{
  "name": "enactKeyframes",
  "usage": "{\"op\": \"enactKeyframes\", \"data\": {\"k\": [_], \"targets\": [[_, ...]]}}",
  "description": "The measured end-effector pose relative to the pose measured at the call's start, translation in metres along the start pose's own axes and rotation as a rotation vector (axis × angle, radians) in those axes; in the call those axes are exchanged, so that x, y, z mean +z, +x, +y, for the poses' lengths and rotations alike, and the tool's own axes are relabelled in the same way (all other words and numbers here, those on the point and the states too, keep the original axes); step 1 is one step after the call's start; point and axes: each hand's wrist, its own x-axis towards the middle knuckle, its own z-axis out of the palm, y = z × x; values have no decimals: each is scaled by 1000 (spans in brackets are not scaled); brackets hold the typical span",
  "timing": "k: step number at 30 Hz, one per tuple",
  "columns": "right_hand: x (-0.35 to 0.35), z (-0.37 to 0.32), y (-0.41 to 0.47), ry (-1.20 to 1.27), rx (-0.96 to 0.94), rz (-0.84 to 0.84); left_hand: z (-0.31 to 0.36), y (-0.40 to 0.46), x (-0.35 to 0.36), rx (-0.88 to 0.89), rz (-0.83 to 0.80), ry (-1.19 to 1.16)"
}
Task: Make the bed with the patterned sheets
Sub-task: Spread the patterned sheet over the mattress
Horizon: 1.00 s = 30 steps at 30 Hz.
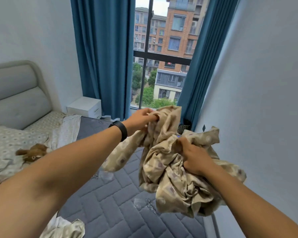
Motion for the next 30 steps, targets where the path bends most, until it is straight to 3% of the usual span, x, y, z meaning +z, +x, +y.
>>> {"op": "enactKeyframes", "data": {"k": [2,4,11,14,17,20,24,30], "targets": [[8,-24,15,36,11,7,-13,-17,-3,58,-177,209],[17,-46,28,89,9,20,-34,-31,-15,76,-219,296],[44,-120,67,295,-93,53,-73,-56,-83,11,-316,154],[60,-149,75,268,-120,13,-94,-72,-118,-81,-392,-73],[83,-182,82,254,-151,-36,-127,-93,-157,-129,-164,-301],[100,-205,91,333,-125,-49,-156,-116,-193,-158,185,-135],[110,-230,100,392,-137,-56,-198,-151,-230,-299,119,64],[125,-261,108,391,-214,-79,-210,-201,-223,-368,131,89]]}}
